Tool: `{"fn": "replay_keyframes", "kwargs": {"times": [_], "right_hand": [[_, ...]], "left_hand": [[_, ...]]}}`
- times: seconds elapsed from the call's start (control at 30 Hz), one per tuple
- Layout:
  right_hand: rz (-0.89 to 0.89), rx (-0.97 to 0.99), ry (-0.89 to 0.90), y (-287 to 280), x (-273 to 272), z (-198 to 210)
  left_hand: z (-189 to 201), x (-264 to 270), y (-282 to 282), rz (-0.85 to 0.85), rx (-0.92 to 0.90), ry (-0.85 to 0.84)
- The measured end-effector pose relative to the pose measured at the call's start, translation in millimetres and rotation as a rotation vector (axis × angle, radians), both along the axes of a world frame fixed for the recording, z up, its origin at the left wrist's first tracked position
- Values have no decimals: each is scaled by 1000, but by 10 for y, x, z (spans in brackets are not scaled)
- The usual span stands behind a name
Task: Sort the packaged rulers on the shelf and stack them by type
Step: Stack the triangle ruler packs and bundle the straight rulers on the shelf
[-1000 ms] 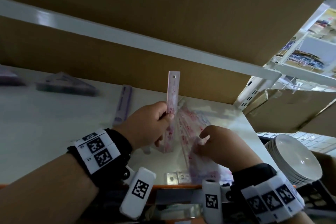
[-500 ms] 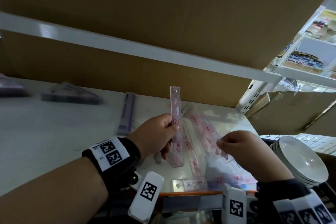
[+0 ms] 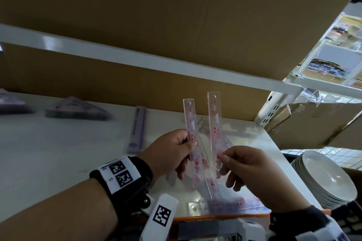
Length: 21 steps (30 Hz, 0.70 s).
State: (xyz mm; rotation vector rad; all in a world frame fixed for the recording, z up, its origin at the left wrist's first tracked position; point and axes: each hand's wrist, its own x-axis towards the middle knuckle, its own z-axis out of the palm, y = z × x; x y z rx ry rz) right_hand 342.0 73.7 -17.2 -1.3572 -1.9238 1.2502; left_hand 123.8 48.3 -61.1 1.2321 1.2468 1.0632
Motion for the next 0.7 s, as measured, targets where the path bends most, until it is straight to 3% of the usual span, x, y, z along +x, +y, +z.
{"fn": "replay_keyframes", "kwargs": {"times": [0.2,0.5,0.7], "right_hand": [[44,37,-147,-13,-244,-40],[82,414,-440,-57,-355,-102],[-216,199,-492,334,37,-5]], "left_hand": [[30,32,-68,-77,65,-128],[4,41,-55,-3,172,34],[-7,11,-25,52,203,118]]}}
